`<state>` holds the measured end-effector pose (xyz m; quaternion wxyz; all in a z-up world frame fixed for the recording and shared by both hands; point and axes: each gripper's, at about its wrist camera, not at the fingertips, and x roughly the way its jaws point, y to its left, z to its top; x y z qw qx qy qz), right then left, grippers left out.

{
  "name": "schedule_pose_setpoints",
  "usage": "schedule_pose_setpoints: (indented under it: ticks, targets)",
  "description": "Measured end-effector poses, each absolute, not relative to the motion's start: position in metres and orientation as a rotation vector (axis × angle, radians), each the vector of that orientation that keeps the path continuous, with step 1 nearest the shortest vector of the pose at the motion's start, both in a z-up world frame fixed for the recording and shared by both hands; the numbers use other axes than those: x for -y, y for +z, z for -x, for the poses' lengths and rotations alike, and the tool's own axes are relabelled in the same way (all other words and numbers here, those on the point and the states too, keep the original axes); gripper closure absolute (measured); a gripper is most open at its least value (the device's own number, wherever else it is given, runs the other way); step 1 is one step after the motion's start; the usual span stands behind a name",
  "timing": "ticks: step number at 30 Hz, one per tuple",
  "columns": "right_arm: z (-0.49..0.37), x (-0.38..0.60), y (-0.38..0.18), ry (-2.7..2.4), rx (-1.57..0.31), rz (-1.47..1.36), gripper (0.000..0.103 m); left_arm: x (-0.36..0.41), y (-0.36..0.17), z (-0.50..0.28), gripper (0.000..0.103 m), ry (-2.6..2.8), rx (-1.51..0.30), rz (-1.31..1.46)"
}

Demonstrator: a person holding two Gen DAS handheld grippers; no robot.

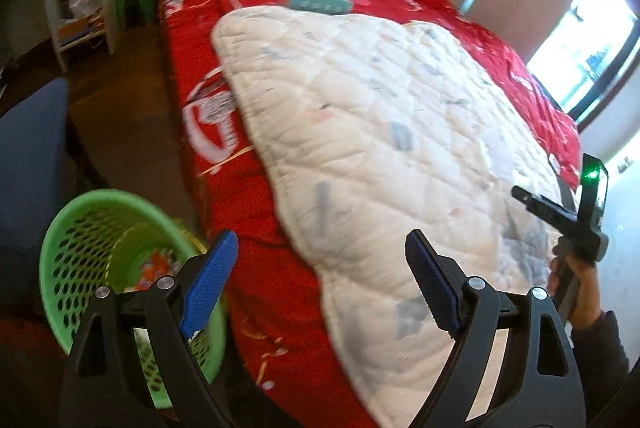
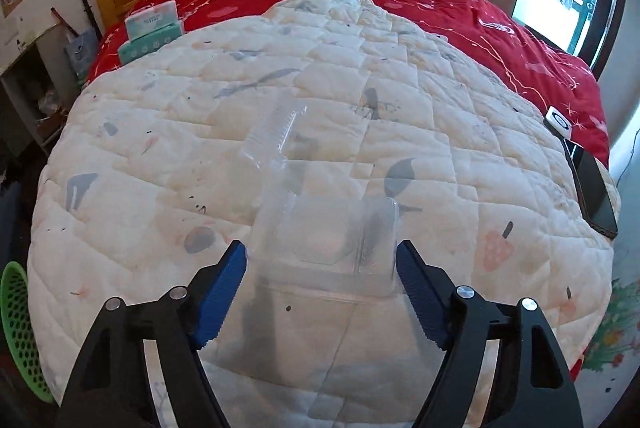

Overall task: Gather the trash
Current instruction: 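Grasp the clear plastic tray with the right gripper while the left grasps a clear plastic piece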

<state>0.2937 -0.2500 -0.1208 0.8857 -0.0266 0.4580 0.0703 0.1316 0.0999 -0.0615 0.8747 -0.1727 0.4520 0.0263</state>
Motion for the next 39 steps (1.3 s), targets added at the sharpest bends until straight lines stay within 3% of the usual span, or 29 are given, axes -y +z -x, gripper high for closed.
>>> schedule_pose_setpoints:
  ticks: [19,23,34,37,39]
  targets:
    - [-0.229,0.3,-0.088,0.259,-0.899,0.015,0.029,0.085,-0.049,-0.256,0.02,-0.356,-0.913,0.156]
    - [-0.222,0.311,-0.092,0.265,-0.908,-0.001,0.029,0.119,-0.061,-0.278,0.031,-0.392,-0.939,0.111]
    - [-0.214,0.332,-0.098,0.275,-0.9,-0.05,0.029,0.172,-0.099,-0.338,0.047,-0.375,-0.981,0.023]
    - [-0.214,0.334,-0.098,0.277,-0.898,-0.06,0.029,0.178,-0.108,-0.347,0.058,-0.354,-0.992,-0.007]
    - [-0.212,0.334,-0.098,0.278,-0.898,-0.063,0.029,0.177,-0.112,-0.35,0.076,-0.349,-0.998,-0.01]
